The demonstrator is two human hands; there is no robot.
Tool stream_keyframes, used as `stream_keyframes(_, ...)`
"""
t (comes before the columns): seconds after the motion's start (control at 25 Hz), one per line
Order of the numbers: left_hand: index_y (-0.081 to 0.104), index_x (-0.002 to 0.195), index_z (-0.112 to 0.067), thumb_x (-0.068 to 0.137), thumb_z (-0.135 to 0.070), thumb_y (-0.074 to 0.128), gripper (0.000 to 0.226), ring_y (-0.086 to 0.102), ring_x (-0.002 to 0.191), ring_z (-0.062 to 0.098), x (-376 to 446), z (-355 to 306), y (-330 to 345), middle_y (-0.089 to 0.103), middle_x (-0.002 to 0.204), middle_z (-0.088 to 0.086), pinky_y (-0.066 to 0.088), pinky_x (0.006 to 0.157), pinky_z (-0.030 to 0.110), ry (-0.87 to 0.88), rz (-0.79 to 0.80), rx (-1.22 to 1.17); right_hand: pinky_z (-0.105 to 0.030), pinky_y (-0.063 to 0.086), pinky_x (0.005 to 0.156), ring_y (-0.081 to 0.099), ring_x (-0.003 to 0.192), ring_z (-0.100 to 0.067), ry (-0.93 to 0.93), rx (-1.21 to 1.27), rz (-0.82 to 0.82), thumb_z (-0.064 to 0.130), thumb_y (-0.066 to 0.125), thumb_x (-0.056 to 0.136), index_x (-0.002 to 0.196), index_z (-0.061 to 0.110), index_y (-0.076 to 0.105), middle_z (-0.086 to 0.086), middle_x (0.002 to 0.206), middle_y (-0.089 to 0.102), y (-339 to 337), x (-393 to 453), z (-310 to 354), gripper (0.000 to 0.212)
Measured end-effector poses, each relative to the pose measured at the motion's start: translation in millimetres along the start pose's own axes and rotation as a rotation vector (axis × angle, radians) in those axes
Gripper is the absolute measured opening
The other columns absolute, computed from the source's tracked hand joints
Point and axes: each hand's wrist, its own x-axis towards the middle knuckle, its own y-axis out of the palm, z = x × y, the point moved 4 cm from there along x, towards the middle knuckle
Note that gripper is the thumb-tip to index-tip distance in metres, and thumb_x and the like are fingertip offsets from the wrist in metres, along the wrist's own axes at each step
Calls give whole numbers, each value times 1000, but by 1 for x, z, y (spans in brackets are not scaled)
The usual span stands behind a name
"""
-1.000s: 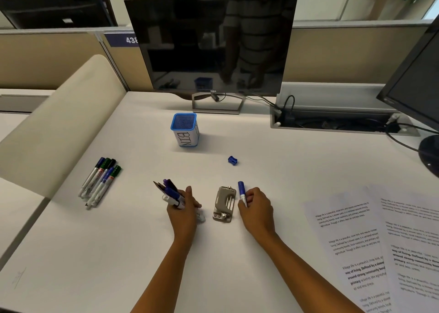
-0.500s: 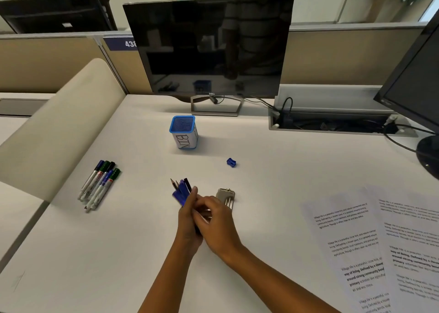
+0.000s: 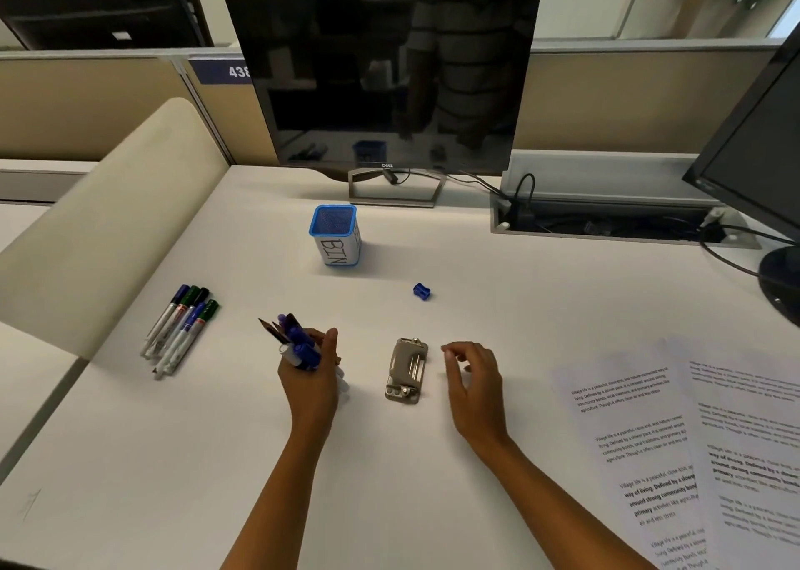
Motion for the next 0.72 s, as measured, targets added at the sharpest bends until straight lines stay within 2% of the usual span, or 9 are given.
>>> stream_keyframes(0.16, 52, 73, -13, 88, -16, 73, 26, 50, 58, 27, 3, 8, 2, 53, 66, 18, 47, 59, 35, 116, 69, 72, -8, 39, 78, 54, 93, -6, 100, -35, -51, 17, 53, 98, 98, 26, 60, 9, 94, 62, -10, -7, -27, 11)
stream_keyframes(0.24, 50, 70, -13, 86, -13, 75, 29, 47, 60, 21, 1, 23, 3, 51, 65, 13, 45, 65, 33, 98, 91, 99, -7, 40, 80, 54, 93, -4, 98, -69, -9, 21, 52, 98, 100, 26, 59, 12, 95, 59, -7, -8, -26, 9)
stream_keyframes(0.32, 49, 69, -12, 85, -11, 75, 31, 45, 60, 15, -3, 36, 3, 50, 65, 5, 44, 69, 33, 44, 85, 91, -11, 41, 80, 55, 92, -3, 43, -117, 44, 23, 51, 98, 100, 27, 58, 15, 93, 56, -2, -8, -22, 8)
stream_keyframes(0.4, 48, 69, -12, 86, -10, 74, 31, 45, 59, 12, -6, 43, 4, 50, 65, 6, 44, 70, 33, 27, 82, 81, -16, 43, 79, 55, 91, -4, 5, -145, 71, 24, 51, 98, 99, 26, 57, 15, 91, 56, -1, -9, -20, 7)
stream_keyframes(0.52, 48, 69, -10, 87, -10, 73, 31, 45, 59, 13, -5, 45, 5, 50, 65, 8, 43, 69, 31, 33, 88, 90, -19, 45, 78, 55, 90, -4, -8, -165, 69, 25, 50, 98, 98, 27, 57, 13, 90, 57, -1, -8, -21, 6)
stream_keyframes(0.72, 46, 71, 4, 89, -13, 72, 37, 45, 61, 19, 0, 53, 5, 49, 65, 10, 42, 68, 33, 21, 130, 142, -25, 48, 79, 56, 90, -4, -12, -184, 84, 28, 50, 98, 99, 29, 56, 15, 91, 56, 2, -8, -21, 6)
